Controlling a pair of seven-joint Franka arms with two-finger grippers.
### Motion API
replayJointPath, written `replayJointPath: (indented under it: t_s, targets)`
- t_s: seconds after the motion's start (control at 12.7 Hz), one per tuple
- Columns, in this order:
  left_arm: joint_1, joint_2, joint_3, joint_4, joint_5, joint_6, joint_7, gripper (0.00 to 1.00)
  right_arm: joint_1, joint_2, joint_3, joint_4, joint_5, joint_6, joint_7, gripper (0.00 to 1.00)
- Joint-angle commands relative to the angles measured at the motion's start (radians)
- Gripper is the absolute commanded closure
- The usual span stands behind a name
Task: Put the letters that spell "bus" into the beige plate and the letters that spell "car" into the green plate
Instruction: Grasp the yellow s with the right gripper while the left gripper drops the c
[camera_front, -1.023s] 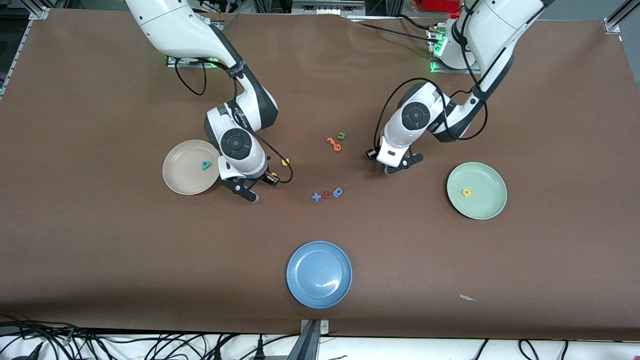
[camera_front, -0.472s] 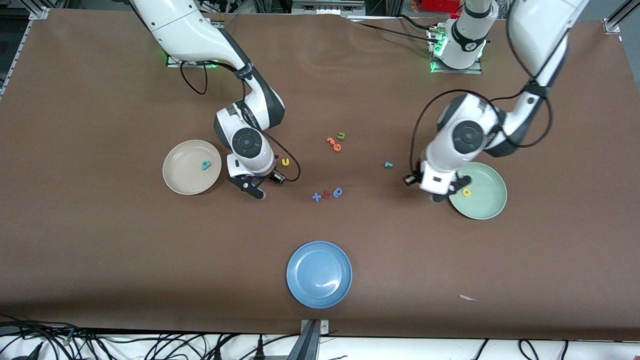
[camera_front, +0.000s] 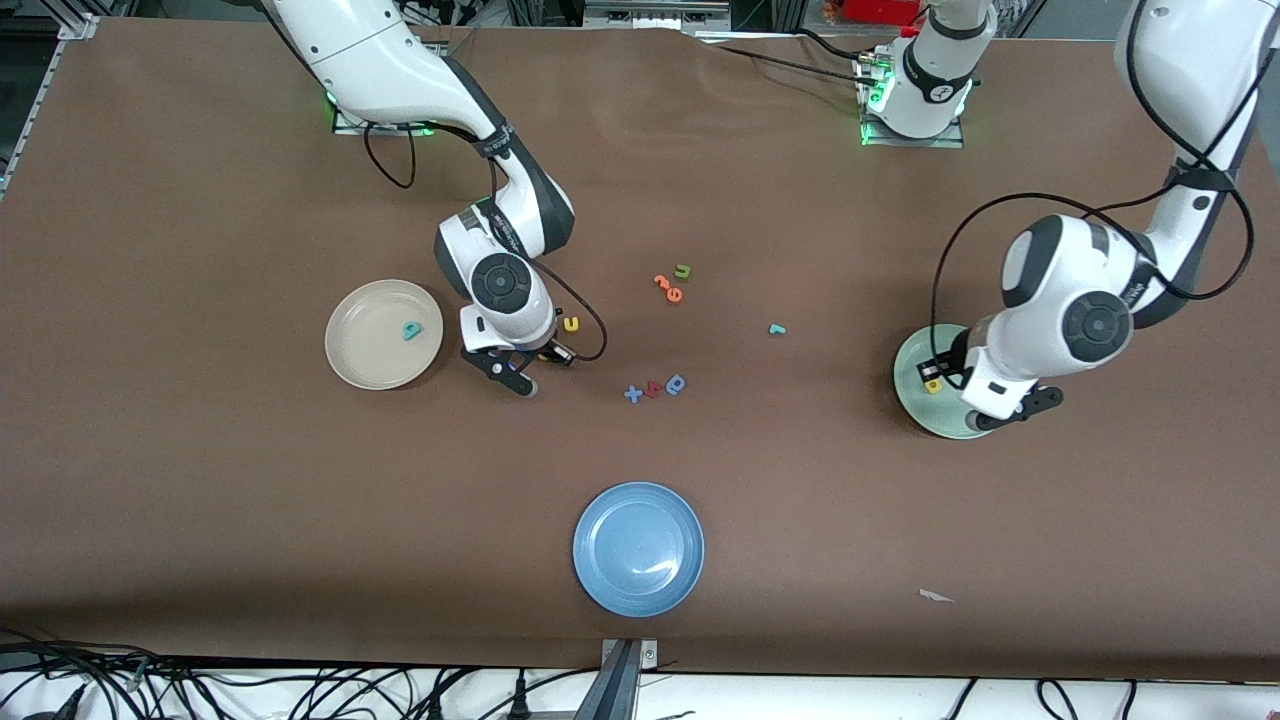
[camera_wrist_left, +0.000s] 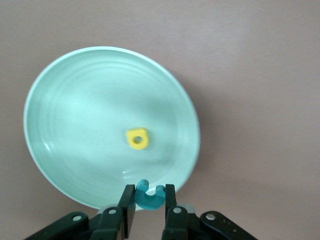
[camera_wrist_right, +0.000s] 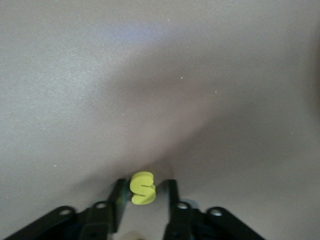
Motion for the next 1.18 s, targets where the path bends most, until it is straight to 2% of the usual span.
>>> replayJointPath:
  t_s: [0.0,0.08,0.16,0.31,0.39,0.55,0.79,1.1]
  targets:
    - [0.024,0.043,-0.002,0.003,0.054,-0.012,0.045,0.87,0.007,0.003,-0.006,0.002,0.004,-0.003,0.001,0.81]
    - [0.025,0.049,-0.002,0.003,0.066,-0.01,0.044,0.86,0.007,0.0,-0.006,0.003,0.004,-0.006,-0.003,0.83]
    - [0.028,0.049,-0.002,0.003,0.066,-0.01,0.042,0.78,0.005,-0.005,-0.006,0.006,0.0,-0.008,-0.009,0.83]
    - [0.03,0.047,-0.003,0.009,0.066,-0.012,0.034,0.4,0.004,-0.04,-0.014,0.008,-0.004,-0.064,-0.041,0.83]
    - [0.03,0.043,-0.003,0.013,0.062,-0.012,0.031,0.26,0.001,-0.067,-0.018,0.008,-0.004,-0.119,-0.096,0.83]
    - [0.03,0.028,-0.006,0.018,0.051,-0.01,0.031,0.26,-0.004,-0.119,-0.061,-0.003,-0.004,-0.231,-0.203,0.83]
    - [-0.014,0.023,-0.037,0.046,-0.032,-0.012,-0.062,0.29,-0.004,-0.19,-0.133,-0.101,0.004,-0.241,-0.378,0.83]
    - [-0.158,0.035,-0.043,0.046,-0.033,0.002,-0.304,0.33,-0.007,-0.29,-0.303,-0.263,0.015,-0.226,-0.732,0.83]
